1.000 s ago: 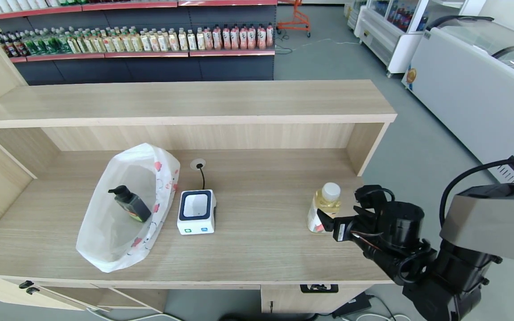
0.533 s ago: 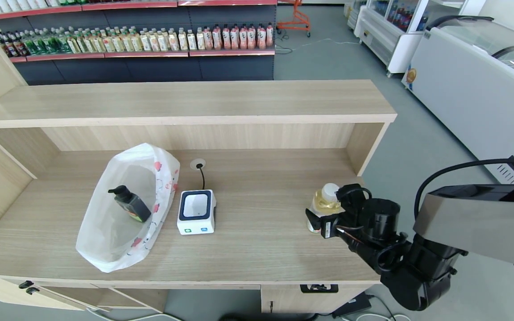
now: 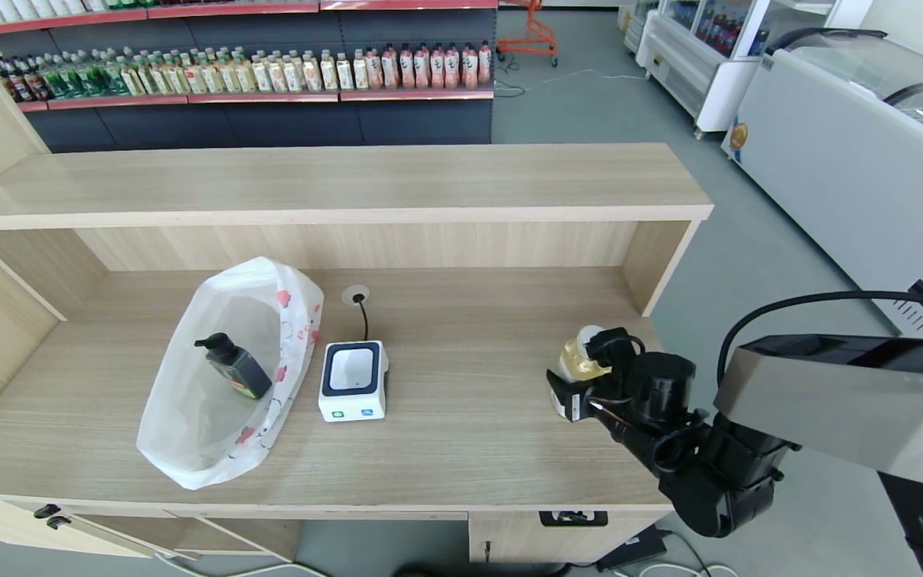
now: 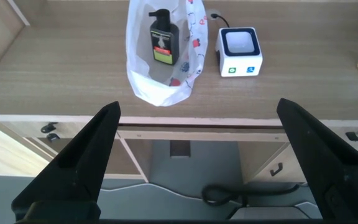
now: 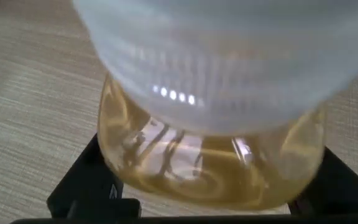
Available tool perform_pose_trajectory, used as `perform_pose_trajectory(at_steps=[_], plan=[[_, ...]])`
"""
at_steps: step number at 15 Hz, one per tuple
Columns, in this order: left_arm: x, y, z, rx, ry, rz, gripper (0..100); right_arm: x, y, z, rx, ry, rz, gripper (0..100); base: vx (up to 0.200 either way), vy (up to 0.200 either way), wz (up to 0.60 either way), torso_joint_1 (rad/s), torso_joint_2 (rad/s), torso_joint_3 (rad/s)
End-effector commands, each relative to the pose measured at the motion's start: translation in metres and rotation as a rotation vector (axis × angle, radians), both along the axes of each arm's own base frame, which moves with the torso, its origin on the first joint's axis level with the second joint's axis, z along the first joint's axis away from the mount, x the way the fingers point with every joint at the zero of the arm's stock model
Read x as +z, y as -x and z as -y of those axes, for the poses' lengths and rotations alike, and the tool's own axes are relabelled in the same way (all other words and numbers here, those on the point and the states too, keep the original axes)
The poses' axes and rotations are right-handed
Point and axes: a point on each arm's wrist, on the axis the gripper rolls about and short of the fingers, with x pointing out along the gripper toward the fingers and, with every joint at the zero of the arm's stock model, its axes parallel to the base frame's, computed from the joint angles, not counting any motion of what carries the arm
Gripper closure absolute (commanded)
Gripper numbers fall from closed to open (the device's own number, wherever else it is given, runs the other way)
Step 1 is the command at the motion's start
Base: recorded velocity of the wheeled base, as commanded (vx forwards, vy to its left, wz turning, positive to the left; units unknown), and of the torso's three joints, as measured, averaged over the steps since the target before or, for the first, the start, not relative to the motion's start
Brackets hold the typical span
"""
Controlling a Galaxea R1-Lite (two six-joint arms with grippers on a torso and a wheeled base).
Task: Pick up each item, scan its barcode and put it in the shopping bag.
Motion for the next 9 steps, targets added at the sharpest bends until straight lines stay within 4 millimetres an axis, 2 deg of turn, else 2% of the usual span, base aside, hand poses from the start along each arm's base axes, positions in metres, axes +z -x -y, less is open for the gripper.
perform_pose_trajectory(at_steps=[1, 6, 7, 9], plan=[[0.000, 0.000, 0.000, 0.000, 0.000, 0.000, 0, -0.004, -0.004, -0.002, 0.000, 0.005, 0.006, 100, 0.000, 0.000, 0.00, 0.000, 0.00, 0.000], [0.000, 0.000, 0.000, 0.000, 0.000, 0.000, 0, -0.003, -0.008, 0.001, -0.008, 0.026, 0.019, 100, 0.000, 0.000, 0.00, 0.000, 0.00, 0.000], [0.000, 0.000, 0.000, 0.000, 0.000, 0.000, 0, 0.009, -0.005, 0.003, -0.009, 0.017, 0.042, 100, 0.000, 0.000, 0.00, 0.000, 0.00, 0.000], [0.000, 0.000, 0.000, 0.000, 0.000, 0.000, 0, 0.048, 0.000, 0.021, -0.030, -0.063, 0.051, 100, 0.000, 0.000, 0.00, 0.000, 0.00, 0.000]])
